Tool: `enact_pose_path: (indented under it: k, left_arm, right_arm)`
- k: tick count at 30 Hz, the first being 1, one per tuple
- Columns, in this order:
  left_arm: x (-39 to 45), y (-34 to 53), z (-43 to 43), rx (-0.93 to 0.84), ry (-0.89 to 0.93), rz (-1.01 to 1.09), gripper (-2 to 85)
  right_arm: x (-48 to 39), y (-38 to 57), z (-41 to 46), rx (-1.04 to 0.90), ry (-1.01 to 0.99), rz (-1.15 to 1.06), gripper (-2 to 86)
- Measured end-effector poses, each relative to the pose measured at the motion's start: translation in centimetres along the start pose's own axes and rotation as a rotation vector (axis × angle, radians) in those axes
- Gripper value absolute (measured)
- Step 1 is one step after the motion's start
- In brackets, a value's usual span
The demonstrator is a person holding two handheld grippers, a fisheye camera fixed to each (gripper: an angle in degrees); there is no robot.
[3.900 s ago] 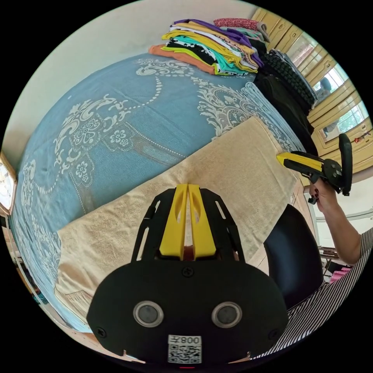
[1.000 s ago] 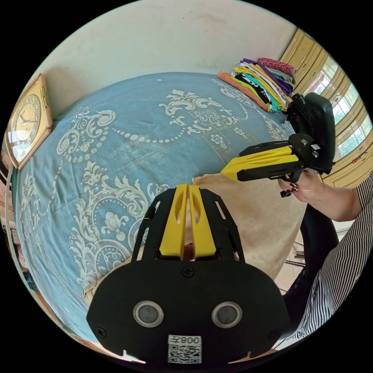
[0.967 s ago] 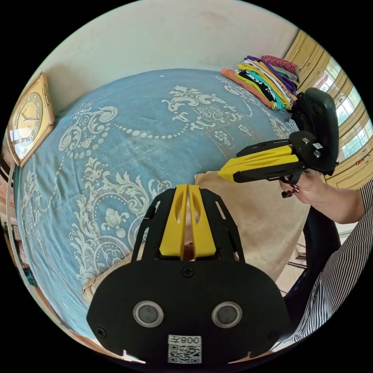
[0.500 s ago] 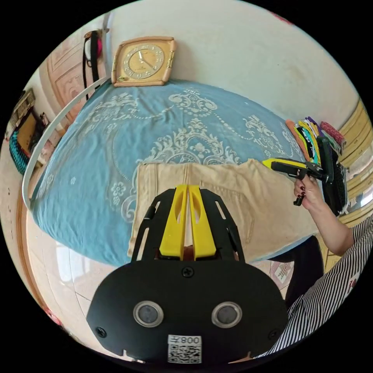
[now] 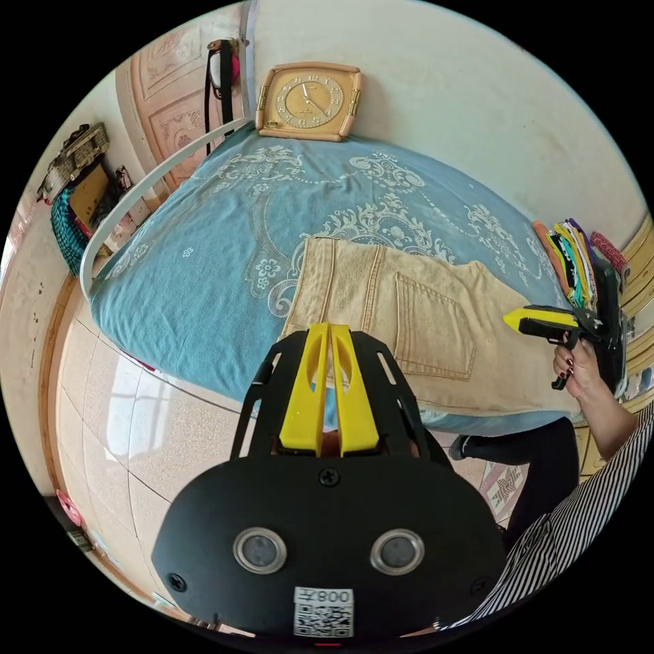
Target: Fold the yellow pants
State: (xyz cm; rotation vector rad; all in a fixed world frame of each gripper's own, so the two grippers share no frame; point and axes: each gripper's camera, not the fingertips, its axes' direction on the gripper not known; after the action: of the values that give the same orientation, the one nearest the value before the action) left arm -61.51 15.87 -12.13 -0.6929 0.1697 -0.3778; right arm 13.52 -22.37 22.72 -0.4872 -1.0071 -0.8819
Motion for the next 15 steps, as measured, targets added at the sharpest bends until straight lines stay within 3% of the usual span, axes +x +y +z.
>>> enact_pose_path:
  k: [5,15]
  left_arm:
    - [0.5,1.8,3.4,-0.065,0.018,-0.025,0.1]
    - [4.4,3.6,5.7,-0.010,0.012,-0.050,0.1]
  right_arm:
    - [-3.9,4.4,4.1,-0.169,-0.027,-0.022,0.1]
    - [-6.3,8.9,2.5,-0.136,0.065,-0.010,0.1]
